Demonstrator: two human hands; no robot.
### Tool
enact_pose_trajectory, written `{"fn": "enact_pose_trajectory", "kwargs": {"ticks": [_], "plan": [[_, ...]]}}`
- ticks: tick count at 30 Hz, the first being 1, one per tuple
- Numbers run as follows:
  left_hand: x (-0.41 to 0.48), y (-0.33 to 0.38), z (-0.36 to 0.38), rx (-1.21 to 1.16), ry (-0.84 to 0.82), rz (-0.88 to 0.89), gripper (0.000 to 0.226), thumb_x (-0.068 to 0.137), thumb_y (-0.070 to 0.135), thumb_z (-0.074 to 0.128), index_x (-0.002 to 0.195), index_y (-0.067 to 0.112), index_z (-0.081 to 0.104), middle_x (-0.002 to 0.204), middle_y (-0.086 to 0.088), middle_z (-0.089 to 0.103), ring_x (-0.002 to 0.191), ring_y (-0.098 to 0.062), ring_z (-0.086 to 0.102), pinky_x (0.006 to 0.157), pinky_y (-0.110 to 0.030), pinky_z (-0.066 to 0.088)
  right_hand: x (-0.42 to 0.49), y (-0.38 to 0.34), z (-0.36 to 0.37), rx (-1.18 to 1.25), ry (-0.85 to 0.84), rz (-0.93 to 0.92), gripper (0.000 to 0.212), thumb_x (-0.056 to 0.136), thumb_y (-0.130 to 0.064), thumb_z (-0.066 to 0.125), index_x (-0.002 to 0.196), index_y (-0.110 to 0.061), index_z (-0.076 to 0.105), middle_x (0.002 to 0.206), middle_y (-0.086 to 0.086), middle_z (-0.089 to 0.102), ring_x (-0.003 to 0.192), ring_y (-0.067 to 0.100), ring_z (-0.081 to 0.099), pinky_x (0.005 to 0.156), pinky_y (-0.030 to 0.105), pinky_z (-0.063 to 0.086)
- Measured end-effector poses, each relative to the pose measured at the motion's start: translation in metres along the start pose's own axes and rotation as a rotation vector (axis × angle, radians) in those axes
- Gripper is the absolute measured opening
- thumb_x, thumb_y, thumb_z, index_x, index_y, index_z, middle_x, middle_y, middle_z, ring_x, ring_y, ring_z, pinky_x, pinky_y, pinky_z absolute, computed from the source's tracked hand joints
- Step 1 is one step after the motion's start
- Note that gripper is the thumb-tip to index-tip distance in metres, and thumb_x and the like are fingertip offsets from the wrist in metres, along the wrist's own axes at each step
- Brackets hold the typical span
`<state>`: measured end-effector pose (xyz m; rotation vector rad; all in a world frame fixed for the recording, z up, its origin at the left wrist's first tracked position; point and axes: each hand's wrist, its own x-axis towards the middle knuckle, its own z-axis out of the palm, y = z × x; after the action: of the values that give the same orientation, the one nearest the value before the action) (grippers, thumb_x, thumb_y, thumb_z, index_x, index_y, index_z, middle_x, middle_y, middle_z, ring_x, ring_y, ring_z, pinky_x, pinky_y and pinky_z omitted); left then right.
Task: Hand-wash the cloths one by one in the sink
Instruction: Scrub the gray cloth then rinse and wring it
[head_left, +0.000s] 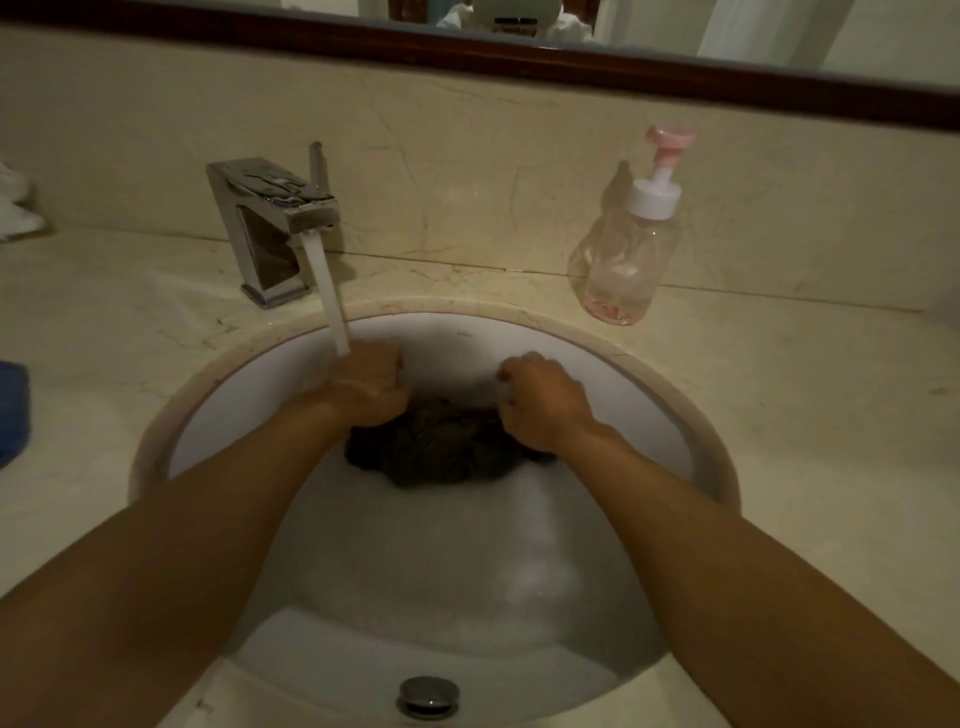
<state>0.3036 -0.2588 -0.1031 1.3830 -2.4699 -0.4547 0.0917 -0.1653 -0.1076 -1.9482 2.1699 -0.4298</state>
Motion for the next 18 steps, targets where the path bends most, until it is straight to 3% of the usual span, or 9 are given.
{"fn": "enact_pose_trajectory", "kwargs": {"ticks": [1, 3, 5, 6, 9, 11, 14, 16, 18], "plan": [[0.002, -0.001, -0.003, -0.048, -0.053, 0.032, 0.026, 0.094, 0.032, 0.067, 0.114, 0.018, 0.061, 0.106, 0.001, 0.06, 0.108, -0.023, 0.059, 0.09, -0.03, 0.046, 0.001, 0.001, -0.002, 0.137, -0.044, -0.063, 0.041, 0.095, -0.038, 0.067, 0.131, -0.018, 0.062, 0.126, 0.007, 0.062, 0.115, 0.029, 0.059, 0.098, 0.042, 0.05], [0.001, 0.005, -0.007, -0.134, -0.39, 0.118, 0.054, 0.084, 0.044, 0.077, 0.132, 0.034, 0.055, 0.127, 0.01, 0.057, 0.12, -0.015, 0.053, 0.103, -0.035, 0.043, 0.002, 0.001, 0.002, 0.251, -0.344, -0.092, 0.059, 0.086, -0.051, 0.075, 0.14, -0.032, 0.058, 0.132, 0.0, 0.062, 0.121, 0.025, 0.059, 0.102, 0.042, 0.051], [-0.004, 0.013, -0.002, -0.002, -0.674, 0.192, 0.085, 0.072, 0.041, 0.087, 0.143, 0.043, 0.041, 0.138, 0.018, 0.045, 0.13, -0.01, 0.043, 0.113, -0.036, 0.036, 0.001, 0.0, 0.013, -0.048, -0.514, -0.061, 0.095, 0.075, -0.054, 0.082, 0.156, -0.044, 0.033, 0.152, 0.001, 0.045, 0.138, 0.03, 0.045, 0.11, 0.05, 0.046], [-0.004, 0.012, 0.004, 0.094, -0.68, 0.181, 0.092, 0.071, 0.036, 0.089, 0.146, 0.041, 0.037, 0.141, 0.016, 0.042, 0.132, -0.012, 0.041, 0.114, -0.038, 0.035, 0.0, 0.0, 0.02, -0.173, -0.502, -0.042, 0.101, 0.074, -0.054, 0.082, 0.158, -0.044, 0.026, 0.156, 0.002, 0.039, 0.141, 0.032, 0.041, 0.111, 0.053, 0.044], [-0.001, 0.014, 0.01, 0.107, -0.536, 0.138, 0.064, 0.081, 0.029, 0.077, 0.137, 0.036, 0.048, 0.134, 0.006, 0.052, 0.127, -0.02, 0.049, 0.111, -0.044, 0.04, 0.0, -0.009, 0.02, -0.151, -0.365, -0.046, 0.072, 0.083, -0.05, 0.076, 0.146, -0.032, 0.046, 0.138, 0.006, 0.056, 0.125, 0.032, 0.056, 0.102, 0.046, 0.05], [-0.001, 0.019, 0.01, -0.069, -0.434, 0.074, 0.036, 0.094, 0.022, 0.062, 0.129, 0.03, 0.056, 0.125, 0.008, 0.055, 0.118, -0.016, 0.051, 0.109, -0.037, 0.038, -0.001, -0.011, 0.012, 0.113, -0.396, 0.021, 0.044, 0.09, -0.042, 0.069, 0.129, -0.023, 0.06, 0.12, 0.006, 0.066, 0.109, 0.028, 0.064, 0.091, 0.039, 0.053], [0.004, 0.009, 0.016, -0.178, -0.351, -0.068, 0.029, 0.103, 0.031, 0.049, 0.129, 0.022, 0.059, 0.126, 0.005, 0.056, 0.116, -0.018, 0.052, 0.109, -0.037, 0.037, -0.004, -0.005, 0.003, 0.392, -0.416, 0.165, 0.031, 0.09, -0.042, 0.065, 0.107, -0.017, 0.071, 0.103, 0.005, 0.07, 0.095, 0.025, 0.066, 0.084, 0.037, 0.053], [0.005, -0.006, 0.02, -0.098, -0.287, -0.045, 0.029, 0.097, 0.036, 0.057, 0.119, 0.019, 0.062, 0.122, -0.002, 0.062, 0.112, -0.023, 0.057, 0.105, -0.041, 0.045, 0.001, 0.005, 0.004, 0.184, -0.294, 0.155, 0.032, 0.092, -0.04, 0.068, 0.114, -0.016, 0.066, 0.11, 0.003, 0.065, 0.103, 0.027, 0.063, 0.087, 0.038, 0.053], [0.007, -0.013, 0.018, -0.083, -0.053, 0.006, 0.017, 0.093, 0.026, 0.065, 0.106, 0.016, 0.059, 0.106, -0.005, 0.061, 0.102, -0.025, 0.059, 0.092, -0.037, 0.05, 0.004, 0.01, 0.005, -0.015, -0.131, 0.096, 0.035, 0.092, -0.032, 0.07, 0.123, -0.019, 0.064, 0.119, 0.005, 0.063, 0.111, 0.029, 0.061, 0.094, 0.04, 0.053]]}}
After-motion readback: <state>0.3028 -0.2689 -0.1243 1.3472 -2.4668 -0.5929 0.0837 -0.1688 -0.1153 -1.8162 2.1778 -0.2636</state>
